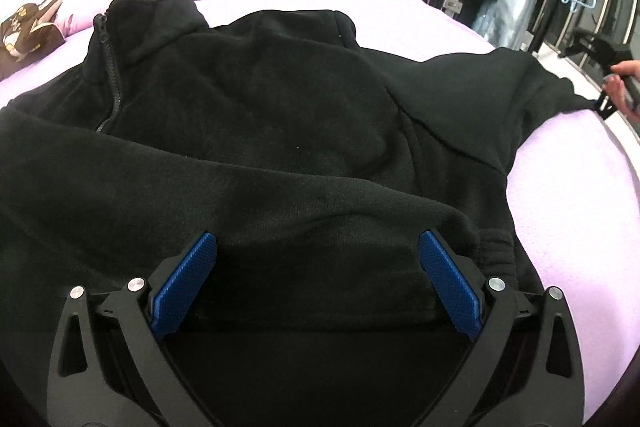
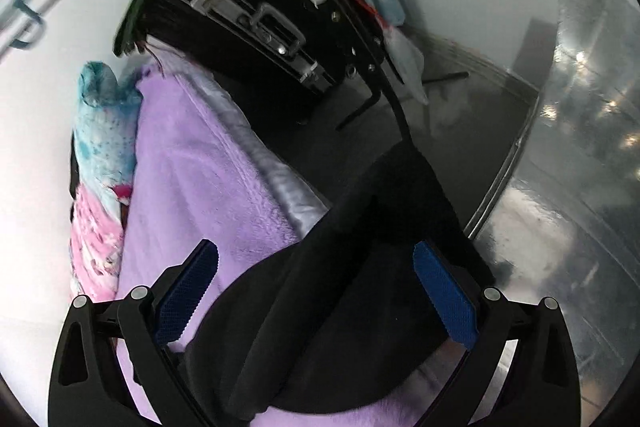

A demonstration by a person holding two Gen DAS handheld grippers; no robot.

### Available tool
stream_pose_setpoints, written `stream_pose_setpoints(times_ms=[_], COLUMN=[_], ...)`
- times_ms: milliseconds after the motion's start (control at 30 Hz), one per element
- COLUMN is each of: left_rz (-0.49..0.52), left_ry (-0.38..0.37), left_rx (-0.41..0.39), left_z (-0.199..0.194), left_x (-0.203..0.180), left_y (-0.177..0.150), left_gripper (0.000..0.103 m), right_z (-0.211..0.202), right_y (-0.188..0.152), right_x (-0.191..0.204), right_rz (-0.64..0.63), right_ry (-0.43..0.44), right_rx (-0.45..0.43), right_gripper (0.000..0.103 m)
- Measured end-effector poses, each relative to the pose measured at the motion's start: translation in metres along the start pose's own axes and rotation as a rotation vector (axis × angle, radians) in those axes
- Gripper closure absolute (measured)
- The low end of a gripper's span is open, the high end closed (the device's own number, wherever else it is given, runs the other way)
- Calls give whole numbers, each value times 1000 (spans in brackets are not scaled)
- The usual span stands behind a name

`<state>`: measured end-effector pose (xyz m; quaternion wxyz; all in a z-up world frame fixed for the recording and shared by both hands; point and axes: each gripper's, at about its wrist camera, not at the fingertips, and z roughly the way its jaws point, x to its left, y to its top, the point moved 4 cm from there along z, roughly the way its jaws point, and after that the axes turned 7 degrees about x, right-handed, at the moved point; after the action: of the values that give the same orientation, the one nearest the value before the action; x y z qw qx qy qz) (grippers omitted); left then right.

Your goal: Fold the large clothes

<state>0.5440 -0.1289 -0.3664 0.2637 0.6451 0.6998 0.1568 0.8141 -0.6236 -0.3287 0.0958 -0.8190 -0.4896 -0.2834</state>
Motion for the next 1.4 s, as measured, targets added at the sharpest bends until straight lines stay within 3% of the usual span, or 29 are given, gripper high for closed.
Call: stream_pose_setpoints(times_ms=[100, 167, 200, 367, 533, 767, 967, 1067, 1133, 1233, 1400], left_rz=[-2, -1, -1, -3, -11, -6, 1, 15, -30, -144, -194], left_ry=[-3, -1, -2, -6, -18, -12, 2, 2, -50, -119, -95], left_rx=[-10, -10, -11, -19, -17, -7, 26, 70, 66, 61, 52], left_z=[0, 0, 0, 1, 2, 3, 5, -3, -19, -40, -65], left_x=[-1, -1, -1, -1, 0, -1, -2, -3, 4, 25, 65], left_y=[-3, -3, -4, -5, -6, -6, -1, 5, 10, 5, -19], left_gripper=[6, 6, 6, 6, 6, 5, 5, 6, 6, 6, 6], right_z=[9, 14, 14, 12, -17, -70, -109, -133, -150, -167, -172], right_y=[1, 1, 3, 0, -17, -62, -141, -175, -205, -242, -317], right_x=[-2, -8, -11, -13, -3, 59, 151, 196, 230, 269, 328], right_rz=[4, 22, 33, 55, 36, -211, -537, -718, -893, -1054, -1321], right_ry=[-24, -41, -33, 17, 136, 231, 387, 417, 396, 450, 475], right_rx=[6, 3, -1, -11, -69, -120, -151, -190, -247, -252, -218], right_gripper=[34, 65, 72, 92, 93, 93, 93, 93, 93, 93, 93])
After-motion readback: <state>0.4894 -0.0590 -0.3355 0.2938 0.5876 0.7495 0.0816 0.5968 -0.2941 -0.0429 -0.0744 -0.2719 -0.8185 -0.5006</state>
